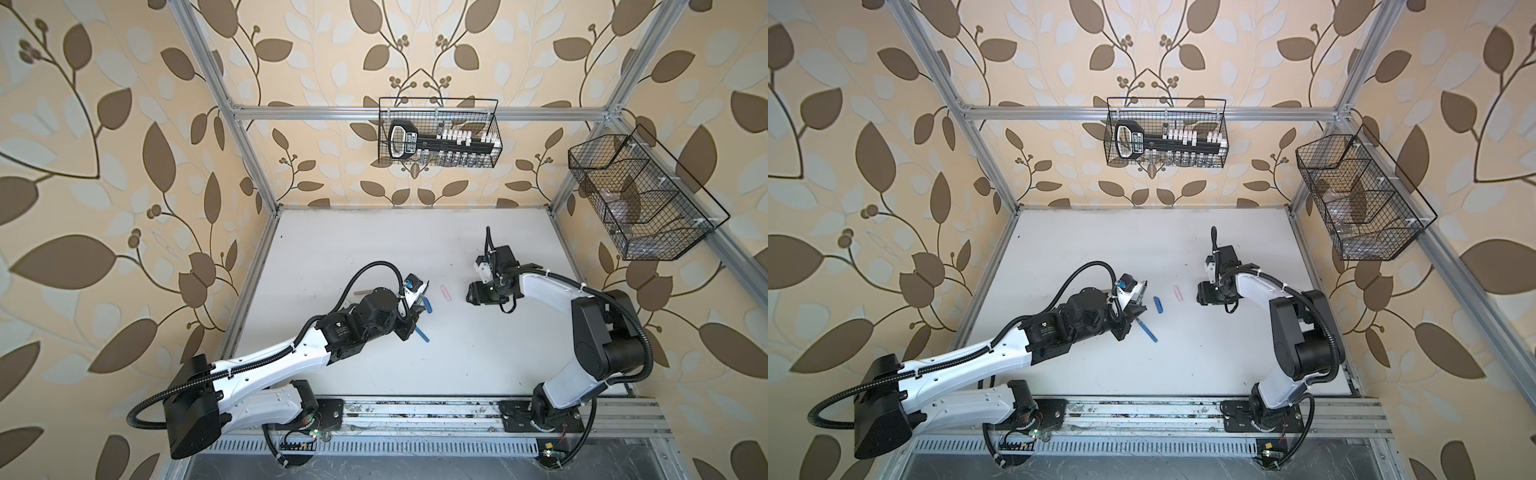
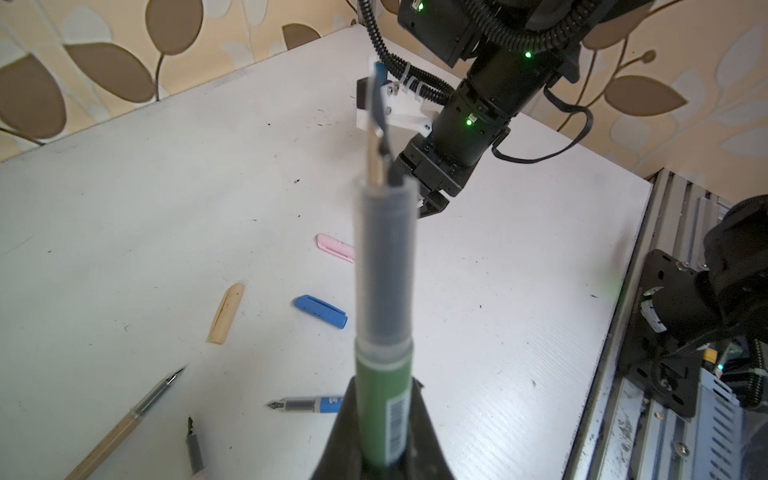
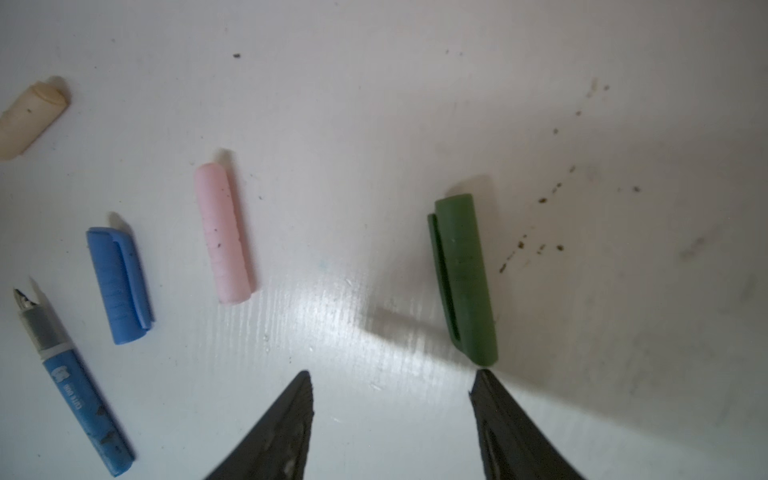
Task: Insert the pens into the pen caps
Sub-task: 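Move the open right gripper over the green cap while the left holds the pen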
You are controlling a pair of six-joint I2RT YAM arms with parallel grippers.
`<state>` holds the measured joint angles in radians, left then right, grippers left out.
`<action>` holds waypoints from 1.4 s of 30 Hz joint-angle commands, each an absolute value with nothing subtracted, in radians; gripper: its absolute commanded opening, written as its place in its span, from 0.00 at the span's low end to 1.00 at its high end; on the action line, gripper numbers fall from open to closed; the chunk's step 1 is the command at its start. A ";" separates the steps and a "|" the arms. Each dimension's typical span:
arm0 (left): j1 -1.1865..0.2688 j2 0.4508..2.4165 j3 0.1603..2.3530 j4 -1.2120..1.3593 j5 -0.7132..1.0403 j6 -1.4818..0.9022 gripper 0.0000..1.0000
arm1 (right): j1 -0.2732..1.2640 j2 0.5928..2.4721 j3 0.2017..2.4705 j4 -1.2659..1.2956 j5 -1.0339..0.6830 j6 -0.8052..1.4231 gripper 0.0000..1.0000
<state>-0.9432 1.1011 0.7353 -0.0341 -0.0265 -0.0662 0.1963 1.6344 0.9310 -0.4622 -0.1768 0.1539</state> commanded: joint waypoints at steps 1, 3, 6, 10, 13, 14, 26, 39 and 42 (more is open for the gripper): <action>-0.947 1.115 0.797 -0.007 0.000 -0.037 0.00 | 0.192 1.608 0.921 -0.419 -0.162 0.164 0.63; -0.947 1.124 0.809 -0.011 0.002 -0.035 0.00 | 0.182 1.620 0.946 -0.425 -0.157 0.159 0.63; -0.947 1.131 0.814 -0.003 0.004 -0.037 0.00 | 0.175 1.656 0.979 -0.405 -0.172 0.151 0.63; -0.947 1.144 0.830 -0.015 0.000 -0.037 0.00 | 0.167 1.734 1.034 -0.399 -0.196 0.141 0.63; -0.947 1.149 0.830 -0.015 -0.003 -0.037 0.00 | 0.165 1.771 1.055 -0.381 -0.210 0.138 0.63; -0.947 1.150 0.830 -0.015 -0.005 -0.038 0.00 | 0.166 1.785 1.064 -0.381 -0.216 0.135 0.63; -0.947 1.160 0.824 -0.004 -0.007 -0.046 0.00 | 0.184 1.826 1.064 -0.367 -0.320 0.121 0.63; -0.946 1.146 0.805 0.006 -0.006 -0.046 0.00 | 0.237 1.745 0.957 -0.410 -0.295 0.118 0.60; -0.947 1.147 0.798 0.010 -0.003 -0.044 0.00 | 0.224 1.683 0.919 -0.440 -0.276 0.128 0.58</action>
<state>-0.9432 1.1606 0.7898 -0.0296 -0.0078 -0.0540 0.2356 1.7336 0.9665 -0.3649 -0.3092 0.1299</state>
